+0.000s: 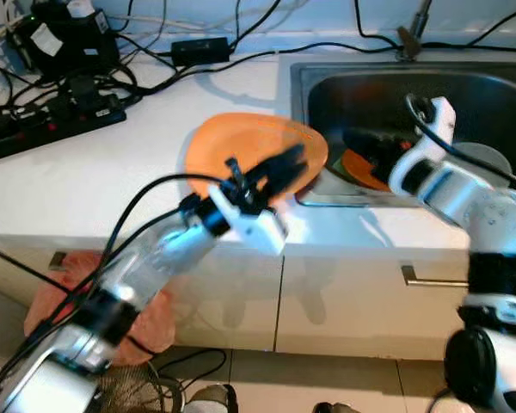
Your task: Kitchen organization
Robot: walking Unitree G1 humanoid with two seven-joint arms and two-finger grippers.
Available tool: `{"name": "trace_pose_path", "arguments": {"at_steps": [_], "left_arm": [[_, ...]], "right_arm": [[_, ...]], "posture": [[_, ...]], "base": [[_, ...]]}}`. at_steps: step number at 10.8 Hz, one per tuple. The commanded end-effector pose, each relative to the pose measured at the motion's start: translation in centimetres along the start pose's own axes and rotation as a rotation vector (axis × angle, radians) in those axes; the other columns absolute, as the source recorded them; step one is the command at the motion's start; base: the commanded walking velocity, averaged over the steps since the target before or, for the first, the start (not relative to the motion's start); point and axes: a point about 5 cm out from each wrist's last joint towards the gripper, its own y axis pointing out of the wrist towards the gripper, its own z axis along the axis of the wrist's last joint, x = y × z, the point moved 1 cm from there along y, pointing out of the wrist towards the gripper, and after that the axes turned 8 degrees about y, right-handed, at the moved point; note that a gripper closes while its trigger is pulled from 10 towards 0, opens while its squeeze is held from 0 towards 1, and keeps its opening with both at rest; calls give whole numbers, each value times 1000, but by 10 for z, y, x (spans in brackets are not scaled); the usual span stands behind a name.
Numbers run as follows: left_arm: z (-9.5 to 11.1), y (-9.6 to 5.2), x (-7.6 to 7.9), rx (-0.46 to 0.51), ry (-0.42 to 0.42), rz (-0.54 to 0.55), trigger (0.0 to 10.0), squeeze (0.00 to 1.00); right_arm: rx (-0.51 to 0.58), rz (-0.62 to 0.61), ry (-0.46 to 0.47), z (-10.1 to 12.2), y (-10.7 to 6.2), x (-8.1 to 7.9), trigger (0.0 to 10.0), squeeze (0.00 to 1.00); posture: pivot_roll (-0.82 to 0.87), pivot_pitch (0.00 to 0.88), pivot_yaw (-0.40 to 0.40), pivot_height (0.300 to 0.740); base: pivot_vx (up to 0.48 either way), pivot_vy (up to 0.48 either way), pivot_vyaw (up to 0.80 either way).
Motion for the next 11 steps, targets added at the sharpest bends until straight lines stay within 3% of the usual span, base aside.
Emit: {"name": "trace_pose_path", "arguments": {"at_steps": [1,4,8,11], "left_arm": [[3,-6,-2,6,-27,-23,10000,1000],[2,-19,-1,-38,-65,-81,10000,1000],[-20,-37,9,-141,-74,-252,10000,1000],[-41,-48,28,-224,-58,-442,10000,1000]], "right_arm": [[-14,14,-22,-1,-8,-1,10000,1000],[-53,36,-51,-7,-20,-3,10000,1000],[-126,98,-90,-23,-33,-11,10000,1000],[-152,139,-113,-30,-40,-18,10000,1000]], "posture": [[78,103,41,740],[80,96,46,740],[92,86,62,740],[87,85,72,740]], "base": [[0,0,0],[0,0,0],[0,0,0],[0,0,0]]}}
